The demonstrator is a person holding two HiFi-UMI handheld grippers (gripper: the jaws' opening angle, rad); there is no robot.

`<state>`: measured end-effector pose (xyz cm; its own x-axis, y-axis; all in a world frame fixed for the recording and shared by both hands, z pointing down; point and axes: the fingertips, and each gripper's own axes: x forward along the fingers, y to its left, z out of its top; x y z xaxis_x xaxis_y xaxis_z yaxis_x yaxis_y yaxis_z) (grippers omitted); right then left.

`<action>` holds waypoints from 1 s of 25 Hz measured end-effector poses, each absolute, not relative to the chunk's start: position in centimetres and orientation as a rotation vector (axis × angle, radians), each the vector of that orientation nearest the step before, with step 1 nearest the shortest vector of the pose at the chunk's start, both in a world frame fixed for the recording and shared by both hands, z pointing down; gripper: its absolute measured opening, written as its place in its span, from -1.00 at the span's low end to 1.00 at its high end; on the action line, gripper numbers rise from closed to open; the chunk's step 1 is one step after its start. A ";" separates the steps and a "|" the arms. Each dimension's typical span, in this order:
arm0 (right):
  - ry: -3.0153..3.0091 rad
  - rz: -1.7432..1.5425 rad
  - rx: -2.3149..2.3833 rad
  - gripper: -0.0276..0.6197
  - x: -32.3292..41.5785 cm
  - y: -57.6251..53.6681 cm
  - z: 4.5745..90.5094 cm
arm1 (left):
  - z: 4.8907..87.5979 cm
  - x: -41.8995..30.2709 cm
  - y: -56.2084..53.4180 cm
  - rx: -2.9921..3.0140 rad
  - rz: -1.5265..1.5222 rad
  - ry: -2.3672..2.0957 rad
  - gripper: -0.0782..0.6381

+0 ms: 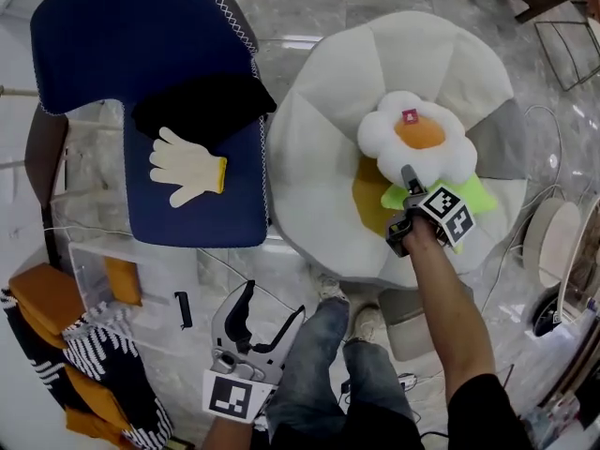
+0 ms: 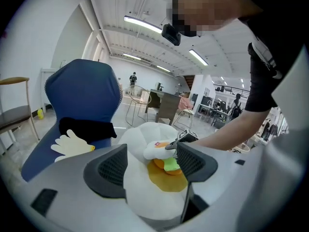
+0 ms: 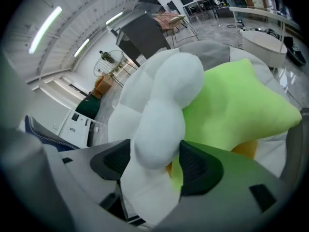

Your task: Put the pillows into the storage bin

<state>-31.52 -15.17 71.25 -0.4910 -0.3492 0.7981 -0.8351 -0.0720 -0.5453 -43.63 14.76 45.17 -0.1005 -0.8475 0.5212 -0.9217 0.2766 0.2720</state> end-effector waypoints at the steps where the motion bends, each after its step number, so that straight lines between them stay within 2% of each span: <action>1: -1.776 1.603 1.263 0.09 -31.7 -15.0 71.7 | 45.3 -43.5 15.1 1.577 0.156 -1.958 0.16; 2: -1.768 1.642 1.250 0.06 -31.9 -15.0 71.9 | 45.4 -43.3 15.4 1.568 0.151 -1.955 0.16; 3: -1.775 1.697 1.230 -0.20 -32.1 -15.0 71.8 | 45.5 -43.1 15.6 1.559 0.146 -1.951 0.16; 6: -1.884 1.760 1.157 -0.43 -32.5 -15.7 70.0 | 45.7 -42.4 16.4 1.543 0.138 -1.938 0.16; 8: -1.966 1.710 1.101 -0.51 -32.1 -16.1 68.0 | 45.6 -41.7 16.6 1.546 0.136 -1.941 0.16; 18: -2.205 1.528 0.808 -0.62 -28.4 -13.0 57.0 | 41.1 -35.5 13.8 1.662 0.142 -1.902 0.16; 25: -2.242 1.501 0.703 -0.64 -20.2 -9.2 52.4 | 38.5 -29.0 11.4 1.830 0.173 -1.881 0.16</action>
